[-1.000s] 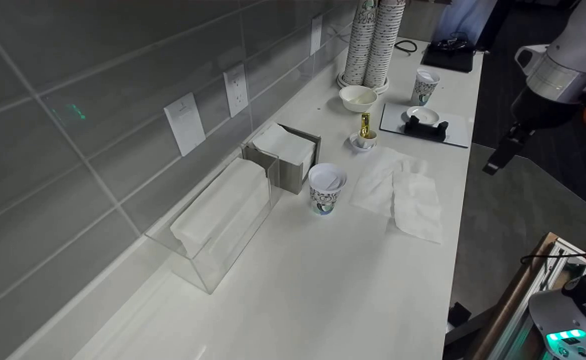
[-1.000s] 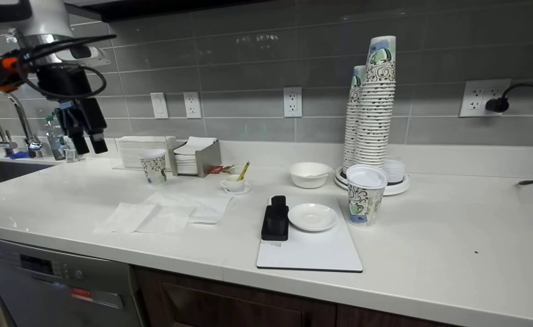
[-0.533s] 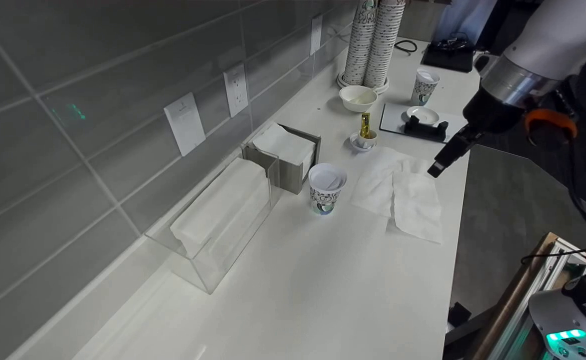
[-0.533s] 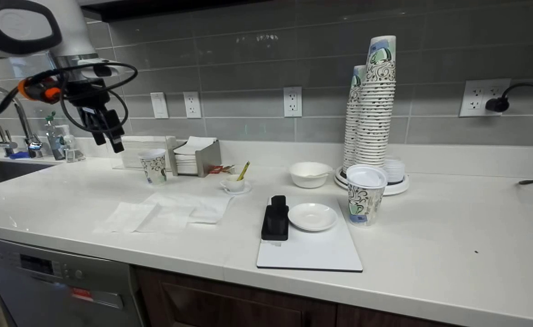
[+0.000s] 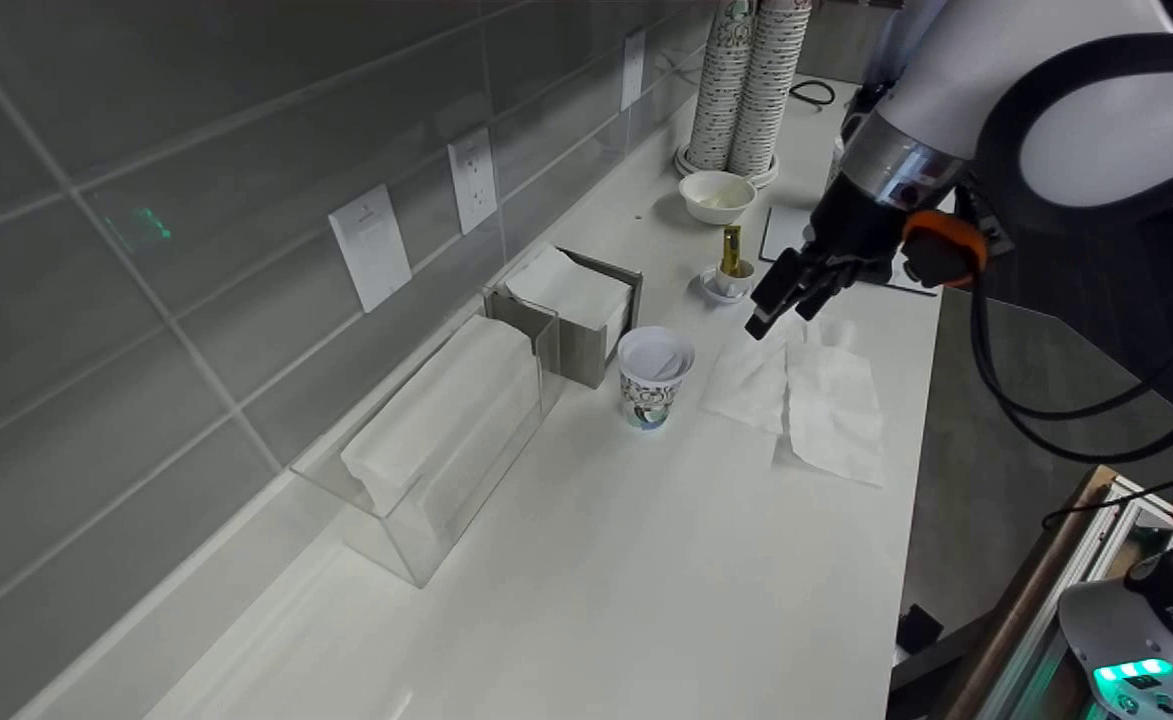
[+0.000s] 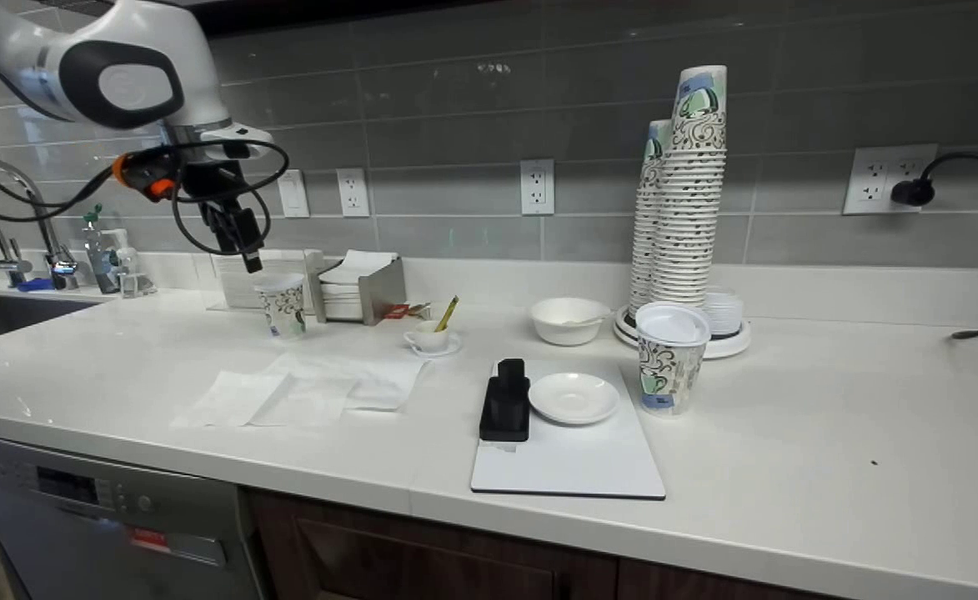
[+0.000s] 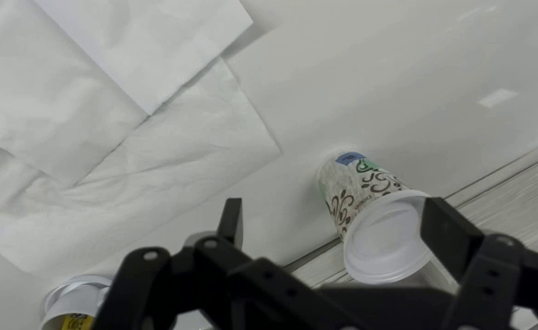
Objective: Put the white lid from the cup on the left on top of the cup on the right.
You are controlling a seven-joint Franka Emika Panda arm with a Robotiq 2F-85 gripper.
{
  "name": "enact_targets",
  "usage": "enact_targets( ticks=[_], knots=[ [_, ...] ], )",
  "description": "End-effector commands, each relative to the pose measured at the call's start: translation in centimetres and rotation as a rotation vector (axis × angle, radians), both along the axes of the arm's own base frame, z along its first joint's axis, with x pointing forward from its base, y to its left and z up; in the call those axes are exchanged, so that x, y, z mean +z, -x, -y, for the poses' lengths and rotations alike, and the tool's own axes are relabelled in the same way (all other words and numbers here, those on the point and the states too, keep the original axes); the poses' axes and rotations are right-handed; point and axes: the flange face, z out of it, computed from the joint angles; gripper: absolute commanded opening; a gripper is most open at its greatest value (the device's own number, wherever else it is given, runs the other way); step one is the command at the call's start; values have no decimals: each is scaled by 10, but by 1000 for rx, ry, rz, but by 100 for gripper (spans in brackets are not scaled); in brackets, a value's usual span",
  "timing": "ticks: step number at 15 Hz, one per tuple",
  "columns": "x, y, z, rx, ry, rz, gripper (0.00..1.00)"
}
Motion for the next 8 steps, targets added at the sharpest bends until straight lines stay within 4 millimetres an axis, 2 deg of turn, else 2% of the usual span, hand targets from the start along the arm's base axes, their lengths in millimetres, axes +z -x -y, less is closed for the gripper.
enact_targets(
  ticks=[1, 5, 8],
  knots=[
    [-16, -22, -41, 43, 49, -14, 100],
    [-36, -14, -82, 230, 234, 18, 100],
    [-38, -2, -106, 369, 343, 94, 100]
  ],
)
